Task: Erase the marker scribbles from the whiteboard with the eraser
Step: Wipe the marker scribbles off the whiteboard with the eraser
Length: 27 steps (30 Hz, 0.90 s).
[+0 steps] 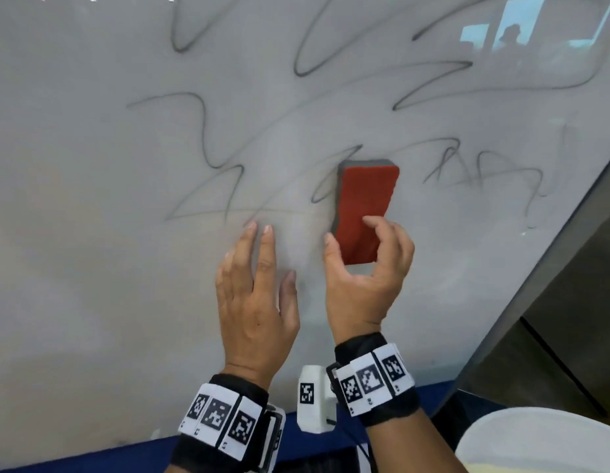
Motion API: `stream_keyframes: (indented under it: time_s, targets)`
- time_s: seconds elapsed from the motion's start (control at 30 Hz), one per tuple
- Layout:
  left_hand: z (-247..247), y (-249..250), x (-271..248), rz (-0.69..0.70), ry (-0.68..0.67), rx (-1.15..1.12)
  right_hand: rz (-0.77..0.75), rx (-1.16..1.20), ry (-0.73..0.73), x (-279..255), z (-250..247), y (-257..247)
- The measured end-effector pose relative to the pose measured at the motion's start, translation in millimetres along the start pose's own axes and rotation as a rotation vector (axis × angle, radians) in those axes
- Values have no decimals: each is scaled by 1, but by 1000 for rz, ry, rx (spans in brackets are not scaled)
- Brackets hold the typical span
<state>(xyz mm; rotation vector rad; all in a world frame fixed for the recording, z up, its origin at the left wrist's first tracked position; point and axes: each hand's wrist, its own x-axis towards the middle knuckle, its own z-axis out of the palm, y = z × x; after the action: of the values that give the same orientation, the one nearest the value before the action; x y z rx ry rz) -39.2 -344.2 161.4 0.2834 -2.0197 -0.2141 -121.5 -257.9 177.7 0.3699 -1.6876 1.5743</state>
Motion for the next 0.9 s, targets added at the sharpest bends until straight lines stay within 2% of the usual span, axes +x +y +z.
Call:
stream_keyframes:
  time_s: [0.13,0.27,0.43,0.63,0.73,0.9]
  targets:
    - [-14,-5,13,-58,65,-165,-138,-7,-206,-28,17,-22]
    - [-24,-2,27,-164,50,-252,-190,21,-239,-31,18,-21]
    - [-26,6,42,-250,65,-231,-277,23,-302,-25,11,-18]
    - [-23,8,46,-276,67,-200,-215,174,-321,-20,11,-24]
    - [-21,9,49,-290,96,-218,-158,197,-396,-20,9,-23]
    - [-22,2,54,-270,95,-134,-167,267,-530,-16,8,-15]
